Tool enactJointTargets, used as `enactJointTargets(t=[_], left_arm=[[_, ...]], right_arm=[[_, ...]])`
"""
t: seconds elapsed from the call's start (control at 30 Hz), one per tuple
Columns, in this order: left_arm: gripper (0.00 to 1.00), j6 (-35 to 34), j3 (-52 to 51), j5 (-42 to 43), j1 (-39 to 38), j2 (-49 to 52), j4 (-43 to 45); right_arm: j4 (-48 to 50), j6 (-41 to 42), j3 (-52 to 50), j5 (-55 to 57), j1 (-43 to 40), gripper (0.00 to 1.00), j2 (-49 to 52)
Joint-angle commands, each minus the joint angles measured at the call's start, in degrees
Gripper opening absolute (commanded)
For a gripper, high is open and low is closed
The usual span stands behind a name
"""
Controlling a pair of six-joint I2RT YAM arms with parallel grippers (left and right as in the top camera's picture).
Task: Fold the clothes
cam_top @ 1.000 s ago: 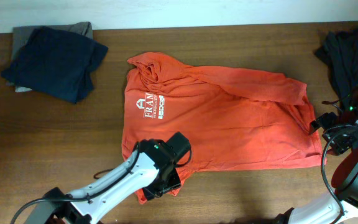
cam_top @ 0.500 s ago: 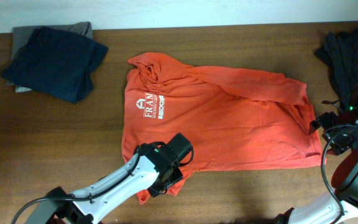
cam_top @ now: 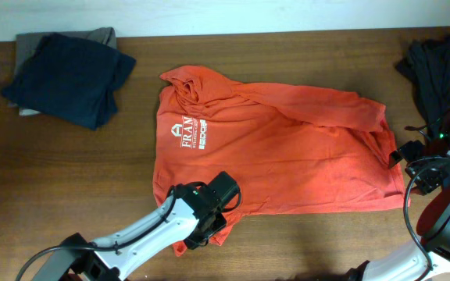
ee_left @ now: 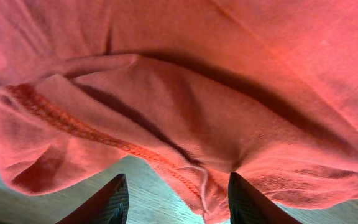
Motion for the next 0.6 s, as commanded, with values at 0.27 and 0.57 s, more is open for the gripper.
enactJointTargets(t=[0.27,0.57], left_arm=[[0.4,-0.9,-0.6,-0.8,-0.2,5.8,1.2],[0.01,0.3,-0.6,4.9,-0.2,5.0,-1.4]], right_arm=[[-0.2,0.3,1.0,-0.3,0.1,0.75,-1.8],[-0.2,0.3,1.0,-0.3,0.1,0.75,-1.8]])
